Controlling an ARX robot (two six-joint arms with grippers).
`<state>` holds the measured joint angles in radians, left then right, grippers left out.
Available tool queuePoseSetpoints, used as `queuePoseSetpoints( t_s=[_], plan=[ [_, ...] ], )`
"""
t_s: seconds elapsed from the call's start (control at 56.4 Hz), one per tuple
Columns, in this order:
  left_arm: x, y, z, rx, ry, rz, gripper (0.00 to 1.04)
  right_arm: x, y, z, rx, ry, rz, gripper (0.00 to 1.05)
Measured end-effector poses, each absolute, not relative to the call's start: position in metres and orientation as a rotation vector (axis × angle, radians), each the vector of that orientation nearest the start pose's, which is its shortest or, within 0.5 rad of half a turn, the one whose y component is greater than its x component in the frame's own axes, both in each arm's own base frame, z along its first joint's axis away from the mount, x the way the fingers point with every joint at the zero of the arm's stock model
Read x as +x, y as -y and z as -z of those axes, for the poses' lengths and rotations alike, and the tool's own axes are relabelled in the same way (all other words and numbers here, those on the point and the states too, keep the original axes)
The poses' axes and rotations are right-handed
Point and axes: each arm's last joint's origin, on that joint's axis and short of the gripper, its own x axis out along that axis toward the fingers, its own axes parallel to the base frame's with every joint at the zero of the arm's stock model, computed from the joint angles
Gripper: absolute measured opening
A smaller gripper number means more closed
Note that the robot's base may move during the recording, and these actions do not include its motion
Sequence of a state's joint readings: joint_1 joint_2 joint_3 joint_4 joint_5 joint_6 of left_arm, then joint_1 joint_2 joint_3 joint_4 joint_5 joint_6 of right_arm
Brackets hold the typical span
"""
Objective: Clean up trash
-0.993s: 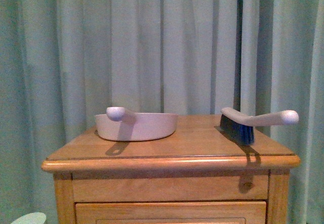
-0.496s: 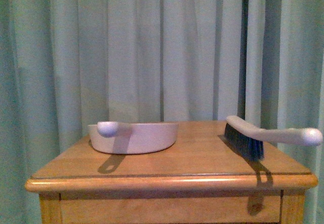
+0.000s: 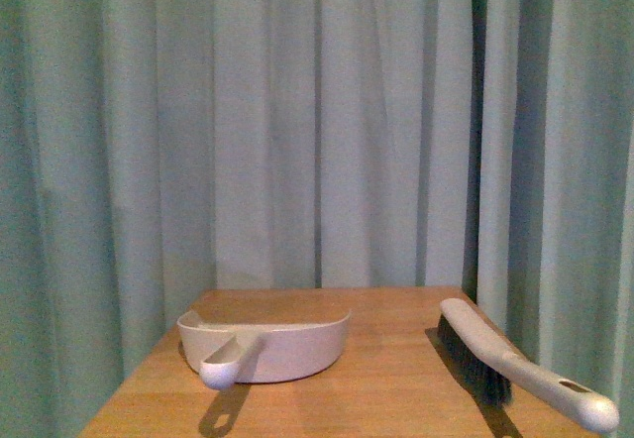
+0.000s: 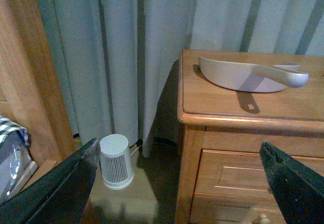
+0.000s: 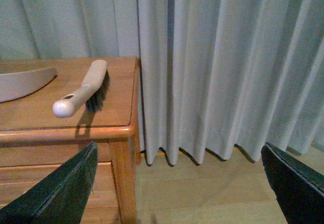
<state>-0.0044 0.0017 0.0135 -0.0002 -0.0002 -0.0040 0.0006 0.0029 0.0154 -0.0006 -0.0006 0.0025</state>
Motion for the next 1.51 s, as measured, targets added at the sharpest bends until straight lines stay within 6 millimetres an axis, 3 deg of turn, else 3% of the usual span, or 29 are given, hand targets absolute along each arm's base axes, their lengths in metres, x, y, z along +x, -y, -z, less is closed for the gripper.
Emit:
queuePoseSetpoints(
  t_s=[0.142,0.23,0.301,0.372,0.479,0.656,0.78,0.869,1.046,1.258,1.507],
  plan=[
    [0.097,0.0,-0.168,-0.004,0.009,0.004,0.97,0.097,0.0,-0.169,0.002,0.012,-0.002,0.97],
    [0.1,0.0,-0.164,-0.161,-0.241,-0.06,0.97,0.097,0.0,-0.169,0.002,0.012,-0.001,0.97],
    [0.106,0.0,-0.163,-0.22,-0.328,-0.066,0.97,0.097,0.0,-0.169,0.002,0.012,-0.002,0.97],
    [0.117,0.0,-0.175,-0.234,-0.335,-0.059,0.97,0.097,0.0,-0.169,0.002,0.012,-0.001,0.97],
    [0.157,0.01,-0.232,-0.215,-0.362,0.015,0.97,0.097,0.0,-0.169,0.002,0.012,-0.001,0.97],
    [0.25,0.069,-0.309,-0.108,-0.523,0.218,0.97,0.097,0.0,-0.169,0.002,0.012,-0.002,0.97],
    [0.297,0.098,-0.335,-0.064,-0.536,0.21,0.97,0.097,0.0,-0.169,0.002,0.012,-0.002,0.97],
    [0.325,0.115,-0.334,-0.036,-0.566,0.2,0.97,0.097,0.0,-0.169,0.002,0.012,-0.002,0.97],
    [0.376,0.143,-0.309,0.007,-0.638,0.18,0.97,0.097,0.0,-0.168,0.002,0.012,-0.001,0.97],
    [0.398,0.151,-0.284,0.042,-0.694,0.154,0.97,0.097,0.0,-0.169,0.002,0.012,-0.002,0.97],
    [0.409,0.152,-0.263,0.062,-0.731,0.141,0.97,0.097,0.0,-0.169,0.002,0.012,-0.001,0.97]
  ],
)
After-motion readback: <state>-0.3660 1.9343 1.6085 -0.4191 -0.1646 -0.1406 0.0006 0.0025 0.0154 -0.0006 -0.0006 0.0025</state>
